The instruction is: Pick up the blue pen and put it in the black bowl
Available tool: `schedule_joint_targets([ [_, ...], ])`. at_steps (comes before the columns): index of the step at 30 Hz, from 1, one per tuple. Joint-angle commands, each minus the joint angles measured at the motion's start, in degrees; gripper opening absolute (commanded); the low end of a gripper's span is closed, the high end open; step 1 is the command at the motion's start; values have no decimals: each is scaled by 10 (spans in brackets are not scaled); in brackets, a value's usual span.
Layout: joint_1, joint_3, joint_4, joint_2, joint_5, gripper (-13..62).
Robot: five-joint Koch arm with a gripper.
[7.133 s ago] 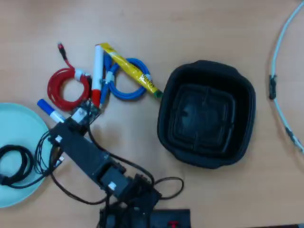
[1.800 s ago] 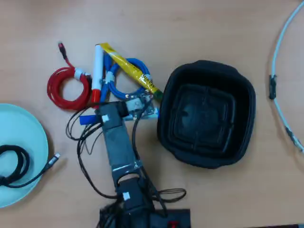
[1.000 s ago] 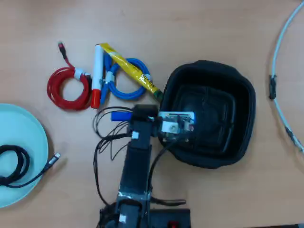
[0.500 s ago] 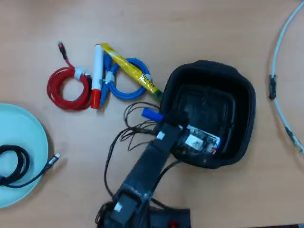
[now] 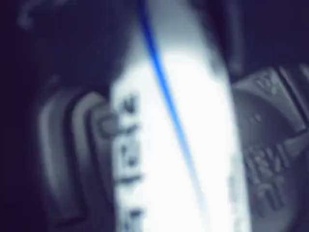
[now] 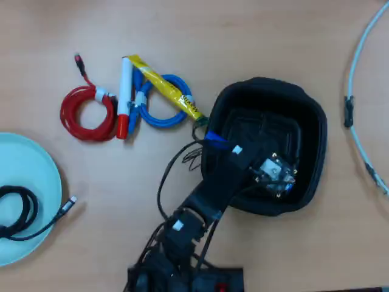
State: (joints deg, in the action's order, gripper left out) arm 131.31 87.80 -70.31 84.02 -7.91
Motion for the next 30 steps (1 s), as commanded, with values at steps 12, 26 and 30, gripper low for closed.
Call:
schedule_joint_targets([
  [12,12,-72,-26,7,-26,133],
  [26,8,-58,-33,4,-25,344],
  [30,8,-57,-33,5,-25,344],
])
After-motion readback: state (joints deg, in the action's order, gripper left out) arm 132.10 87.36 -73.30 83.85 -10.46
